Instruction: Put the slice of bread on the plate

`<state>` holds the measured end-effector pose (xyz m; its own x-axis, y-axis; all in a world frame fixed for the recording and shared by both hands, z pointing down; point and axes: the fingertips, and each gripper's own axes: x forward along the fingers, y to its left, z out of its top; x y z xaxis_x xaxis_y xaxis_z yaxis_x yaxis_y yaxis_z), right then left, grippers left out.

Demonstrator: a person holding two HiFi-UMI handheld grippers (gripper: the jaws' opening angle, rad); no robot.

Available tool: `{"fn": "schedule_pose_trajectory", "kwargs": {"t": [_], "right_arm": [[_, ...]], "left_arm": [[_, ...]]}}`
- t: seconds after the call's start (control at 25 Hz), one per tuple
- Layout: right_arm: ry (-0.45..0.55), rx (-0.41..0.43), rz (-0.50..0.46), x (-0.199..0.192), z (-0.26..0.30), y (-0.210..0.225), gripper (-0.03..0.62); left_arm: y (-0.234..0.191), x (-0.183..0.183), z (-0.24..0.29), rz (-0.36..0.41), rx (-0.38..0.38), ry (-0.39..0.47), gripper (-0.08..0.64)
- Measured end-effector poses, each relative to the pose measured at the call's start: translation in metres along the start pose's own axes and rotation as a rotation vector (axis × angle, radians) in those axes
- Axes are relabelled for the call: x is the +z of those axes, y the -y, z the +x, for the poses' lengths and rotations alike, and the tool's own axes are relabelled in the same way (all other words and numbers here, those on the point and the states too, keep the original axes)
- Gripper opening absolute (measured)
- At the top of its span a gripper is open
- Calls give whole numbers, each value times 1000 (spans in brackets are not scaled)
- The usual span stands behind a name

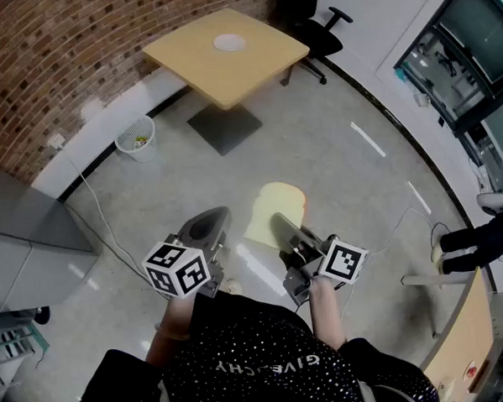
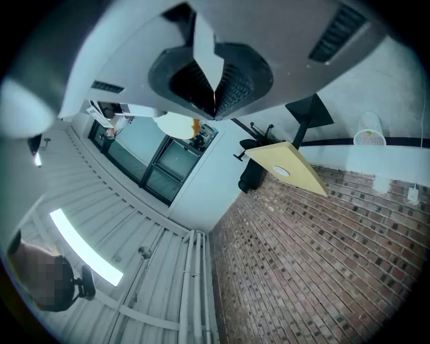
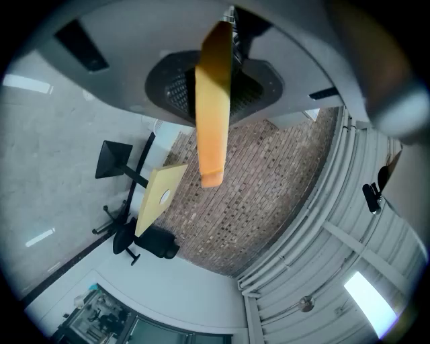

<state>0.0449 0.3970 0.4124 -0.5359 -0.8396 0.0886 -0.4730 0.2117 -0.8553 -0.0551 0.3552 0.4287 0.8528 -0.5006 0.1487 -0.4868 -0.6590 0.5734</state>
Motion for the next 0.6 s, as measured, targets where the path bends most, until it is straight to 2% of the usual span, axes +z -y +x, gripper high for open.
{"fn": "schedule_pose_trajectory", "kwargs": {"t": [0.36,0.6], "right_arm": [[10,-16,13,61,62,38,92],[21,-24,18,115,122,53,91]], "left_arm": [[-46,44,74,8,-26,-26,12],[-90,96,128,3,-40,-35,11]]}}
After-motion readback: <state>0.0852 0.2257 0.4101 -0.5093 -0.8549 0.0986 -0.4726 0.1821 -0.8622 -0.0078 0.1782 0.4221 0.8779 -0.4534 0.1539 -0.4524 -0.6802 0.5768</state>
